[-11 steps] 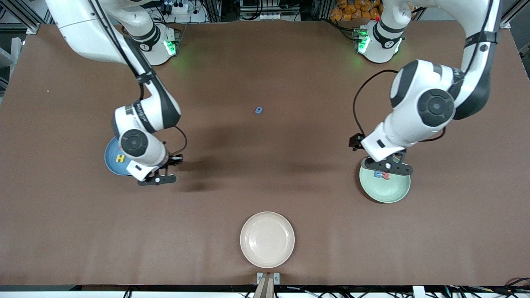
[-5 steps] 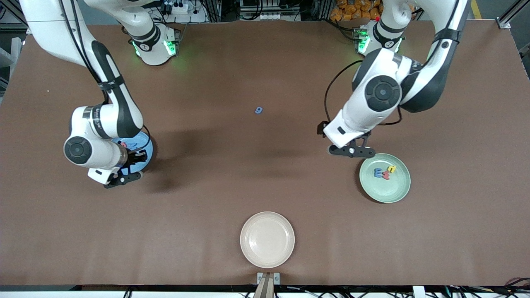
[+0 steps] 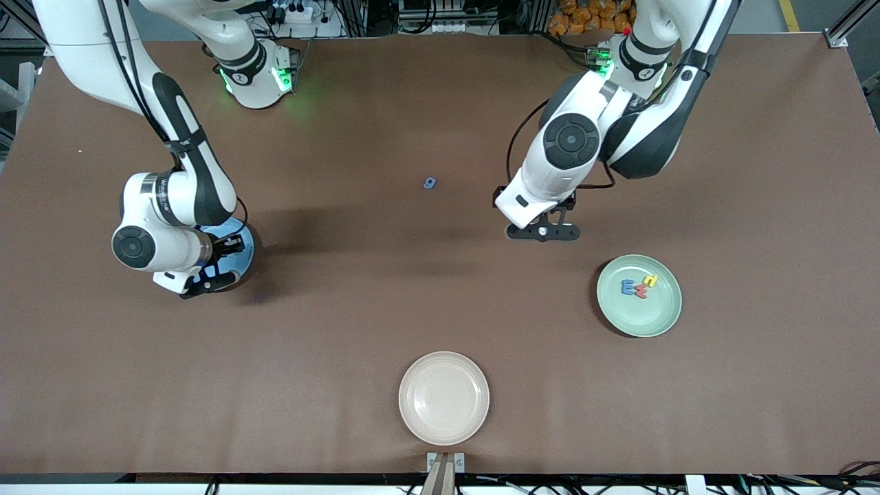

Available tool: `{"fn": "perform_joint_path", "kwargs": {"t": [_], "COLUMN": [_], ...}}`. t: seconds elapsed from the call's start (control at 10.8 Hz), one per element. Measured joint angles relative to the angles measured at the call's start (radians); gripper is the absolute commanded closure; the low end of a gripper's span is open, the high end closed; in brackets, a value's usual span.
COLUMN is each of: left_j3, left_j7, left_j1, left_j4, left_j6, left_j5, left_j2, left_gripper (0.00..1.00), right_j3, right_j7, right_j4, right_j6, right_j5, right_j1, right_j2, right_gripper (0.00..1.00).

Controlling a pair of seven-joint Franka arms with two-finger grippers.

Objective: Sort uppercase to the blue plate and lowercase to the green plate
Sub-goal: 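Carry the teal R to the blue plate while the left gripper reaches 6, then open the right gripper over the blue plate and withdraw it to rest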

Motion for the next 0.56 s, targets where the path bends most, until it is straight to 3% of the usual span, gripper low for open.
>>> {"fn": "perform_joint_path", "kwargs": {"t": [0.09,0.19,0.37,0.56], "left_j3": [-0.009,-0.02,-0.029,-0.076], "left_j7": [-0.036,-0.078,-0.121,-0.124], "left_j1": [-0.014,-0.037,-0.098,-0.122], "left_j4": [-0.004,-0.008,-0.012,-0.013], "left_j6": [0.024,0.048,0.082,0.117], "left_j5": [0.0,0.0,0.002,0.047], "left_j2": [0.017,0.038,0.071,0.09], "left_gripper": [0.0,0.0,0.0,0.0], "right_j3": [-0.002,-0.003,-0.003,-0.004], "right_j7": [-0.013,-0.02,-0.026,-0.027], "right_j4": [-0.021,-0.042,-0.055,-0.054], "right_j6": [0.032,0.063,0.085,0.086], "right_j5": [0.013,0.022,0.03,0.032], "right_j1": [0.0,-0.001,-0.001,-0.001], "right_j2": [0.0,0.0,0.0,-0.003], "right_gripper": [0.7,0.55,0.4,0.35]}}
